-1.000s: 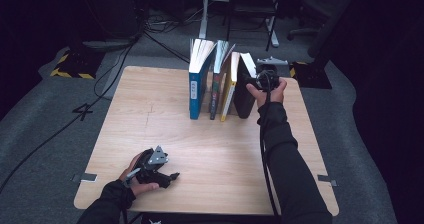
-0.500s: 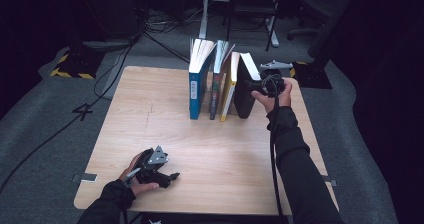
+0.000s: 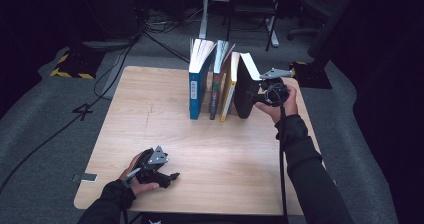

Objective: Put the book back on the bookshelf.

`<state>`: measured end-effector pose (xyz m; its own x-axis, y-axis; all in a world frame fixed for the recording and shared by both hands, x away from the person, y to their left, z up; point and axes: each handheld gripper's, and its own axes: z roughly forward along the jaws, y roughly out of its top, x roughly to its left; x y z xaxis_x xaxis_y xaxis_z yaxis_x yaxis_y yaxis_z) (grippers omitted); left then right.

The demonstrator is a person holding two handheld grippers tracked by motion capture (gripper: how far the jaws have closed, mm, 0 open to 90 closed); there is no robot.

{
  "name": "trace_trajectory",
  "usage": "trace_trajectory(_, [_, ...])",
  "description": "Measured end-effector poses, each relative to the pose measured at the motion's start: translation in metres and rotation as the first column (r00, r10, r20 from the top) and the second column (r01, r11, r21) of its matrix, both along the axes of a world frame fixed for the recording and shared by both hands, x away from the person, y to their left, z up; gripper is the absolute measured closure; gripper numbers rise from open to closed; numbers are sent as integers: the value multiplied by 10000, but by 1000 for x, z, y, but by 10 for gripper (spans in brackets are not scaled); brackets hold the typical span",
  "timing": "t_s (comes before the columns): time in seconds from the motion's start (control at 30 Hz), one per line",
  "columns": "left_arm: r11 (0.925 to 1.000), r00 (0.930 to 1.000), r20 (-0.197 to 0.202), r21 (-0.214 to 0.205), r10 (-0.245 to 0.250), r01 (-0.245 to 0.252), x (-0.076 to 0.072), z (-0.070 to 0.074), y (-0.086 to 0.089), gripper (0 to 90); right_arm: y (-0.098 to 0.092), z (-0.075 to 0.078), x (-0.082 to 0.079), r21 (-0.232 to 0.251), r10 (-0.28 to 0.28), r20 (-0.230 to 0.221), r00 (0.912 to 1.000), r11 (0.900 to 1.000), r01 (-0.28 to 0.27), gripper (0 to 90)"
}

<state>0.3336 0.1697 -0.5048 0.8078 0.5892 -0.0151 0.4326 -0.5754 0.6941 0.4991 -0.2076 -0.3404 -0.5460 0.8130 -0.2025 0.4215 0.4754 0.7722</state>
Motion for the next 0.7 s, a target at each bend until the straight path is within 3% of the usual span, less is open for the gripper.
trace_trajectory(0.23, [10000,10000,-1,-2,-1,1,0,0,0,173,-11,-1,-12,190,252,-58,9997,9995,-251,322])
trace_trajectory(0.7, [10000,10000,-1,-5,4,-4,0,0,0,172,-27,-16,-46,-351,933,75,9956,9950,-930,320])
